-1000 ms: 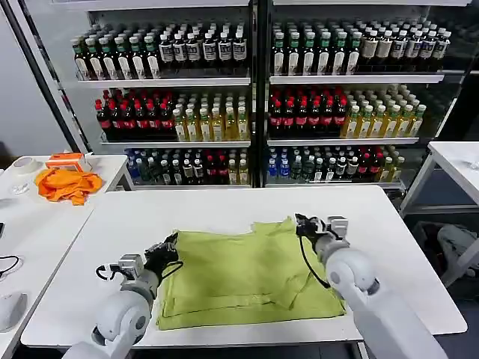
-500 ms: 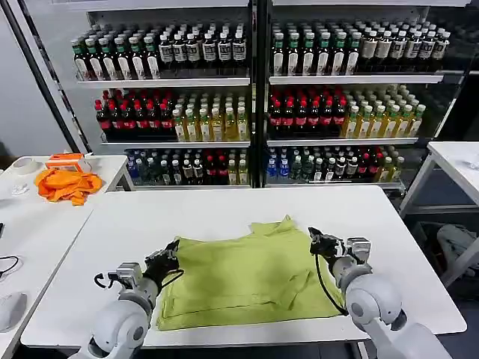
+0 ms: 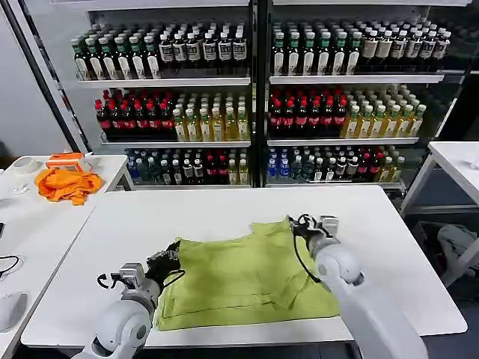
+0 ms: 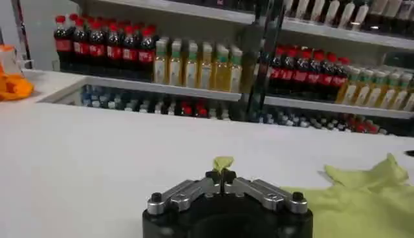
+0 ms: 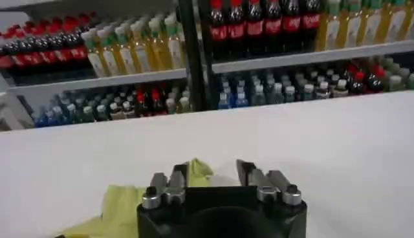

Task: Fold and organize the clothes.

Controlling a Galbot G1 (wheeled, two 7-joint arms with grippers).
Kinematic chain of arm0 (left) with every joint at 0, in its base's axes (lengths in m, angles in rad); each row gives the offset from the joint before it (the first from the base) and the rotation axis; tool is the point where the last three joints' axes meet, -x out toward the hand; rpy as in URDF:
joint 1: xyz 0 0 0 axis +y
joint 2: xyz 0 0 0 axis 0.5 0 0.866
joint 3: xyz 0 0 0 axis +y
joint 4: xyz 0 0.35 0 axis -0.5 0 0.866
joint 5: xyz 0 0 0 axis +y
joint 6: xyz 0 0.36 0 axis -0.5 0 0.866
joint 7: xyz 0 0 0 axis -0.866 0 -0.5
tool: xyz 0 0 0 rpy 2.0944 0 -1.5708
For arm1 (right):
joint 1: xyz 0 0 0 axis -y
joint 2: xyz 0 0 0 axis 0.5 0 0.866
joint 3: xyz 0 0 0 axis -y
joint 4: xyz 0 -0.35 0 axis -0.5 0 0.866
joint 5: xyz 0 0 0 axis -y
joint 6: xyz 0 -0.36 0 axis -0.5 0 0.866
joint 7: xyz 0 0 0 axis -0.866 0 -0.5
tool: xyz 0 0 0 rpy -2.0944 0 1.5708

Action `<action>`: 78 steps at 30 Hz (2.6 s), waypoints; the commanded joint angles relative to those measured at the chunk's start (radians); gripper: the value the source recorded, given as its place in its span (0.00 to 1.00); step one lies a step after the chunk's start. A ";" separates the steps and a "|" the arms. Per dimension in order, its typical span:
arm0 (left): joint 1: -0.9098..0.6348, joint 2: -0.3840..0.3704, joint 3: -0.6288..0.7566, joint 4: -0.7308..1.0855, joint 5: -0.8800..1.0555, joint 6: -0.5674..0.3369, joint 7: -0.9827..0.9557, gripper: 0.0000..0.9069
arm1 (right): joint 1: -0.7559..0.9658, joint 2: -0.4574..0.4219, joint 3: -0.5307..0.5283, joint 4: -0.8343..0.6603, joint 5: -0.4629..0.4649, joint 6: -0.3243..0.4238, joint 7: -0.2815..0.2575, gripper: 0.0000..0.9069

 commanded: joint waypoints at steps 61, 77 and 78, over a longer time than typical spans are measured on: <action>0.196 -0.014 -0.065 -0.109 0.008 -0.026 0.037 0.02 | -0.563 -0.095 0.220 0.560 -0.109 0.008 -0.025 0.00; 0.251 -0.066 -0.067 -0.091 0.061 -0.019 0.043 1.00 | -0.558 -0.057 0.205 0.497 -0.139 0.000 -0.013 1.00; 0.254 -0.069 -0.067 -0.100 0.060 -0.017 0.044 1.00 | -0.560 -0.057 0.207 0.500 -0.141 0.001 -0.017 1.00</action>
